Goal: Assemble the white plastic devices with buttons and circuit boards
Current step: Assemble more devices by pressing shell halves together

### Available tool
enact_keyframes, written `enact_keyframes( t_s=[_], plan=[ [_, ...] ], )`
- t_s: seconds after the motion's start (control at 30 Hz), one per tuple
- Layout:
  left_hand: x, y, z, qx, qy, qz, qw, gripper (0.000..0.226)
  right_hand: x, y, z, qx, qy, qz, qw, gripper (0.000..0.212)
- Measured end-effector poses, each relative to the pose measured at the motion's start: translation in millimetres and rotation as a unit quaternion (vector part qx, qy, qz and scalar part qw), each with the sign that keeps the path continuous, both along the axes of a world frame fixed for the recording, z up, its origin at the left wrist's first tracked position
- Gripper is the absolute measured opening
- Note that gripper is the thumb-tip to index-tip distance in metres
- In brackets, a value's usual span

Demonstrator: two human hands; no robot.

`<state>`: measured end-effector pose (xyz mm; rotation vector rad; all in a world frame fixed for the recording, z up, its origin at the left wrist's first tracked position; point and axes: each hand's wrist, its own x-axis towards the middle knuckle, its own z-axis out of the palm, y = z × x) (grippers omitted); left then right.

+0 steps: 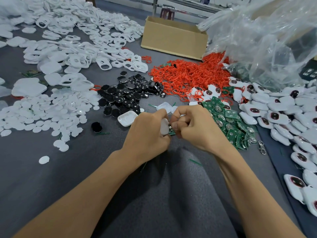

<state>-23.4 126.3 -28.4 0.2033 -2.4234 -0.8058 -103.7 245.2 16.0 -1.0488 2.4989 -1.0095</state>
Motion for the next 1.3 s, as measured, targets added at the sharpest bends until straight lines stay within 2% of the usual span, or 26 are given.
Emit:
enact_keyframes(
  t_s=[0.23, 0.5, 0.67, 0.87, 1.03, 1.17, 1.3],
  plan=[
    [1, -1, 2, 0.037, 0.002, -0.028, 0.999, 0.016, 1, 5, 3, -0.041, -0.02, 0.048, 0.998, 0.022],
    [3, -2, 2, 0.022, -0.01, -0.061, 0.998, 0.02, 2, 11, 7, -0.013, -0.006, 0.066, 0.998, 0.035],
    [4, -5, 4, 0.052, -0.009, -0.086, 0.995, 0.034, 5, 14, 9, -0.034, 0.0, 0.086, 0.996, 0.027],
    [6, -3, 10, 0.122, -0.012, -0.124, 0.985, 0.031, 8, 16, 12, -0.043, -0.001, 0.086, 0.995, 0.023],
    [4, -3, 7, 0.138, -0.004, -0.098, 0.986, 0.024, 9, 13, 11, -0.029, 0.041, 0.035, 0.998, 0.018],
    [2, 0, 5, 0.082, 0.016, -0.058, 0.995, 0.024, 13, 11, 8, -0.024, 0.109, -0.009, 0.994, 0.022],
    [4, 0, 4, 0.06, 0.008, -0.035, 0.998, 0.022, 18, 10, 4, -0.034, 0.187, -0.026, 0.981, 0.017]
  ],
)
